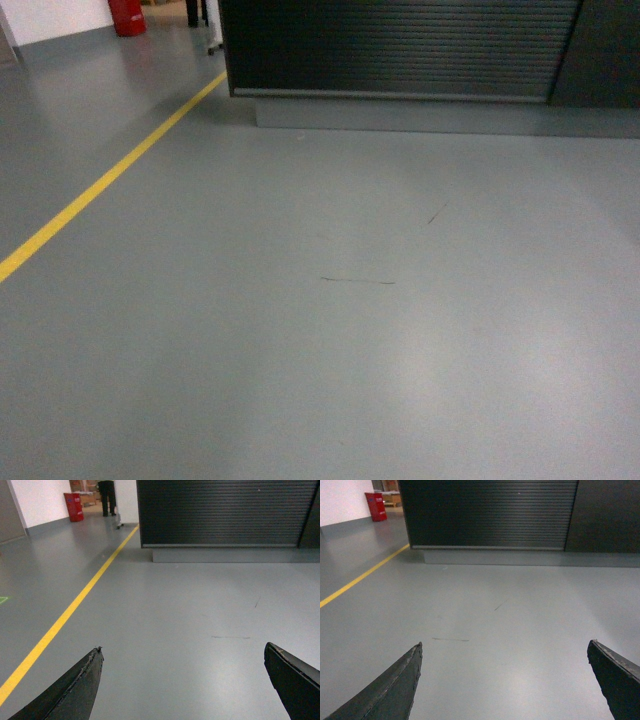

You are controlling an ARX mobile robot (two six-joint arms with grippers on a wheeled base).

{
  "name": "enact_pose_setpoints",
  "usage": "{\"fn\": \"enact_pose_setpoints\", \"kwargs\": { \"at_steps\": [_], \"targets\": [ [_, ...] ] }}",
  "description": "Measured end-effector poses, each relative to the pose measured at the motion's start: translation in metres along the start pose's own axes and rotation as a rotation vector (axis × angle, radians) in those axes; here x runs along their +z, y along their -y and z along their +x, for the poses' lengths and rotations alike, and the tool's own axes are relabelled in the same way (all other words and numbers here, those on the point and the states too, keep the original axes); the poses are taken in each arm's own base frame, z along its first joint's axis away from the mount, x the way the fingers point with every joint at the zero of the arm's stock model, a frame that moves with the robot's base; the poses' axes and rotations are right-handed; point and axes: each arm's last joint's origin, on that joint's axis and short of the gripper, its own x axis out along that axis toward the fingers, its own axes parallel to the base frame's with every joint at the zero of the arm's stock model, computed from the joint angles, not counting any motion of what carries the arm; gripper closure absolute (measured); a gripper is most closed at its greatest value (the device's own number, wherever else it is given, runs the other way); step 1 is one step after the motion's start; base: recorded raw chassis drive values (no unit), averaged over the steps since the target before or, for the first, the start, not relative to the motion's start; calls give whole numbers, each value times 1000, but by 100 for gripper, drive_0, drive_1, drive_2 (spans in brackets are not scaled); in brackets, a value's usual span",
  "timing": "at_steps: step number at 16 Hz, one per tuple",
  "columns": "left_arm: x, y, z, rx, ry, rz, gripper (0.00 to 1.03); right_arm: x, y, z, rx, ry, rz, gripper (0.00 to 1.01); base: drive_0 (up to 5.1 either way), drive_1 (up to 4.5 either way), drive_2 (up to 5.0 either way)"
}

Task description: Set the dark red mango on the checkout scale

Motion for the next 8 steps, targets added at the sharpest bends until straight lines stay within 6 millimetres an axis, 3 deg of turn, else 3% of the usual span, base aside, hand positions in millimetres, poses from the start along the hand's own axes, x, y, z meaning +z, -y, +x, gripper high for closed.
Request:
{"fn": "enact_pose_setpoints", "kwargs": {
  "at_steps": [8],
  "targets": [
    [0,0,0,0,0,0,5,0,0,0,0,0,0,3,0,0,0]
  ]
}}
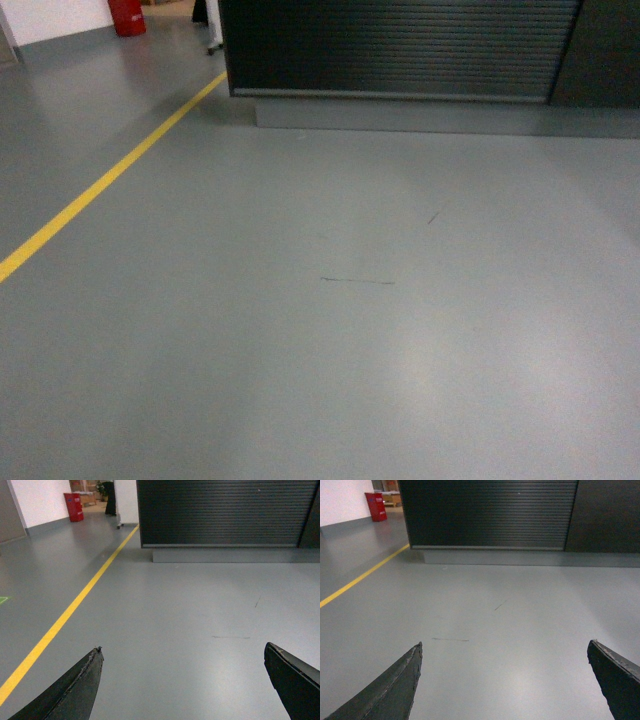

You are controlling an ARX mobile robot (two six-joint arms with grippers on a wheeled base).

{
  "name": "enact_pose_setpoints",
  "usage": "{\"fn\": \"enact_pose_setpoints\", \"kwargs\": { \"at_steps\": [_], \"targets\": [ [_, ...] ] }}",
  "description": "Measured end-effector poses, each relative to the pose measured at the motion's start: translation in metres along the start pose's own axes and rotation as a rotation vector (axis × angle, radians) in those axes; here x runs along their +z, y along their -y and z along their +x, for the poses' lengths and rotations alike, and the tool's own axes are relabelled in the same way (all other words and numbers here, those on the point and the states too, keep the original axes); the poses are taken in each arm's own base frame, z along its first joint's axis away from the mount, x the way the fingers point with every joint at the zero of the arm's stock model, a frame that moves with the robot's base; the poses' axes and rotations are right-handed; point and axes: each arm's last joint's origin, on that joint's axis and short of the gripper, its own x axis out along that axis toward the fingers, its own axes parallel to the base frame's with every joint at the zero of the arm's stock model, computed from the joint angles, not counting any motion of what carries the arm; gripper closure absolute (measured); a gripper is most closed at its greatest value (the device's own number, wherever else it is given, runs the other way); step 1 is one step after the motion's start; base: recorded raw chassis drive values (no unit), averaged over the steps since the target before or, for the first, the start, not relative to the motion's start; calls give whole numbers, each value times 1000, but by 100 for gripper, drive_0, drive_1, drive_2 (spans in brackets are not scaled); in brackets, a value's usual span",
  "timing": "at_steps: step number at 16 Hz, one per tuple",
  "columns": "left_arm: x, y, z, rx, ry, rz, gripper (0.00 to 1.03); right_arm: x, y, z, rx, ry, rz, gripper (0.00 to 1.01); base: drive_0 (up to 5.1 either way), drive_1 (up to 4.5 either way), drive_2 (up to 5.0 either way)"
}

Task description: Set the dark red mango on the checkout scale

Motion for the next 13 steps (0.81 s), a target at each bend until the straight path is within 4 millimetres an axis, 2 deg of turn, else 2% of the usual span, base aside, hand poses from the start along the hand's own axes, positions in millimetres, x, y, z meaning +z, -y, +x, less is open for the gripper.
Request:
{"fn": "enact_pose_setpoints", "kwargs": {
  "at_steps": [13],
  "targets": [
    [0,0,0,0,0,0,5,0,0,0,0,0,0,3,0,0,0]
  ]
}}
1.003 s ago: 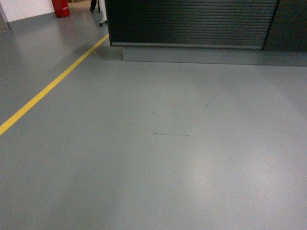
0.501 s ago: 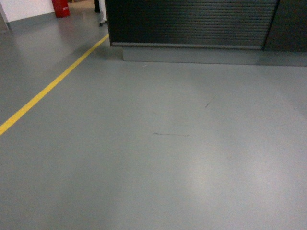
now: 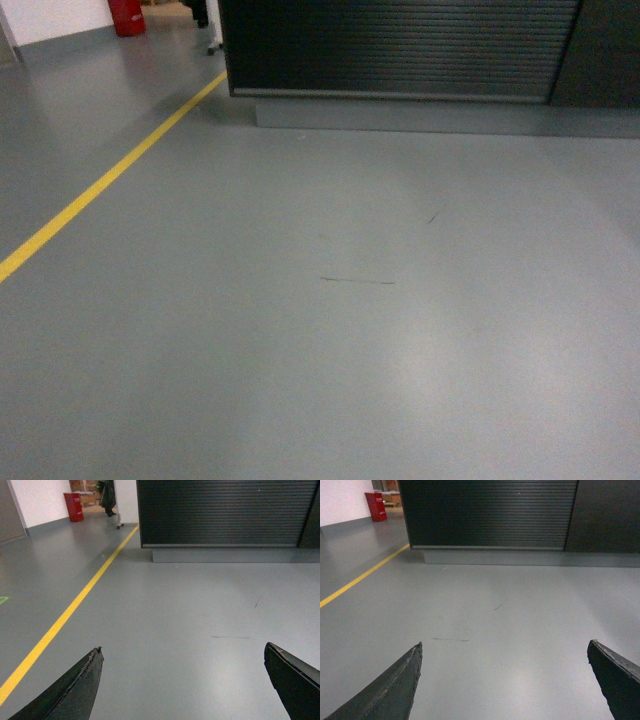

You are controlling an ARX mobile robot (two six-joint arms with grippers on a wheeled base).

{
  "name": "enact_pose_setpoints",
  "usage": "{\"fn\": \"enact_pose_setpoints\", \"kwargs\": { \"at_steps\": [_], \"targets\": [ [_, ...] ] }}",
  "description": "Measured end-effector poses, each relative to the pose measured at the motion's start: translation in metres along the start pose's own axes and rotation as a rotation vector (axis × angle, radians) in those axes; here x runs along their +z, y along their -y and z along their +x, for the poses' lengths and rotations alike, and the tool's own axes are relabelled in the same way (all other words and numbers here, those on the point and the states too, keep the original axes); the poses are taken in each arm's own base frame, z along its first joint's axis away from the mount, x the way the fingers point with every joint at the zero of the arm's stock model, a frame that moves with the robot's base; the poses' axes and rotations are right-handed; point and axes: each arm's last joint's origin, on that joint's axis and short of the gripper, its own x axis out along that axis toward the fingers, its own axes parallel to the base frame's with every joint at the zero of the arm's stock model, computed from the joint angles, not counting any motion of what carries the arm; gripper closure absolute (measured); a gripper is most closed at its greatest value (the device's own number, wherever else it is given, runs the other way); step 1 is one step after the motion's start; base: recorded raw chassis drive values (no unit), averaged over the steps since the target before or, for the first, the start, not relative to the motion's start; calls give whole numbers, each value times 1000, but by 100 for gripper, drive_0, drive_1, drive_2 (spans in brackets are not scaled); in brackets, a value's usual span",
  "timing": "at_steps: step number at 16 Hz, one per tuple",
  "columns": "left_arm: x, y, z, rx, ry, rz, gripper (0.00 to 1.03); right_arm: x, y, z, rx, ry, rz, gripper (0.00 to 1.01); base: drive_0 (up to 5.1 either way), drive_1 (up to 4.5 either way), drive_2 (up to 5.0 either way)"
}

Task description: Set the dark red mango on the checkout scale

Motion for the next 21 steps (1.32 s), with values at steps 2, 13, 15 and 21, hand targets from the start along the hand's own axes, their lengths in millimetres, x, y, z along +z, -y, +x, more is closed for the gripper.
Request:
{"fn": "enact_pose_setpoints", "kwargs": {
  "at_steps": [2,13,15,21],
  "targets": [
    [0,0,0,0,0,0,5,0,0,0,0,0,0,3,0,0,0],
    [0,0,0,0,0,0,5,0,0,0,0,0,0,3,-3,200,-206],
    [0,0,0,0,0,0,5,0,0,0,0,0,0,3,-12,364,-388],
    [0,0,0,0,0,0,5,0,0,0,1,0,0,3,1,373,-370]
  ]
}}
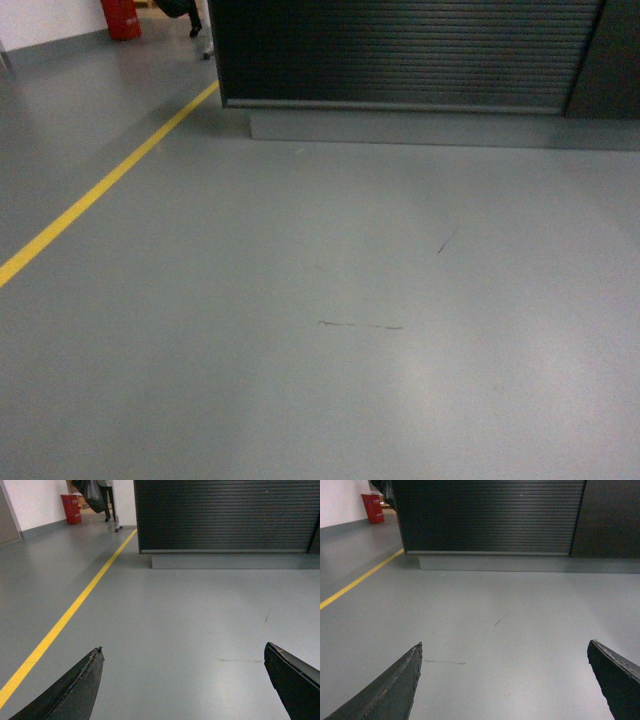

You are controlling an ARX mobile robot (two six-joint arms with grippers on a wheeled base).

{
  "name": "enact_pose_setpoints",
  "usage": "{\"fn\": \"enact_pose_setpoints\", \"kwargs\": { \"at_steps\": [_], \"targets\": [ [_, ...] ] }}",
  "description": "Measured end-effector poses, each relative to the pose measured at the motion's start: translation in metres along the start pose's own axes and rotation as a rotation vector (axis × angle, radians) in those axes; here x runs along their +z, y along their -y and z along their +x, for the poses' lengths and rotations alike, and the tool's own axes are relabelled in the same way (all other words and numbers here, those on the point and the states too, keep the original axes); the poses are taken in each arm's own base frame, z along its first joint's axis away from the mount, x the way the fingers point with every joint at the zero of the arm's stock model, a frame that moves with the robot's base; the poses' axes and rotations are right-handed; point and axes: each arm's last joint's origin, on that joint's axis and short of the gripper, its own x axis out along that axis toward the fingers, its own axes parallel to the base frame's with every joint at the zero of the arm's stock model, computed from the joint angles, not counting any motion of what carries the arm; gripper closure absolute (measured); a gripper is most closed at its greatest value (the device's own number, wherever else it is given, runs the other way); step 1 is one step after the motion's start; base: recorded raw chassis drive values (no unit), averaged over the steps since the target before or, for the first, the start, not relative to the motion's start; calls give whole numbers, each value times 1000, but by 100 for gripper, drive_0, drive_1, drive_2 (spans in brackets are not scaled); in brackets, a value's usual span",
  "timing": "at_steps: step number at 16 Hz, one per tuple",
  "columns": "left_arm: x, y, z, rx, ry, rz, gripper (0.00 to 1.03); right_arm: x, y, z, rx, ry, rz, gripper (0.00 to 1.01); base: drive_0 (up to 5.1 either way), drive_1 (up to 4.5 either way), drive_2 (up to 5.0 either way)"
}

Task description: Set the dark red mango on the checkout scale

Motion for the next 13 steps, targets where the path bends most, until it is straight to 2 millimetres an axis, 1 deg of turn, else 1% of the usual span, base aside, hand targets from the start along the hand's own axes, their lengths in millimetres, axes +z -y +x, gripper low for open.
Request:
{"fn": "enact_pose_setpoints", "kwargs": {
  "at_steps": [13],
  "targets": [
    [0,0,0,0,0,0,5,0,0,0,1,0,0,3,-2,372,-377]
  ]
}}
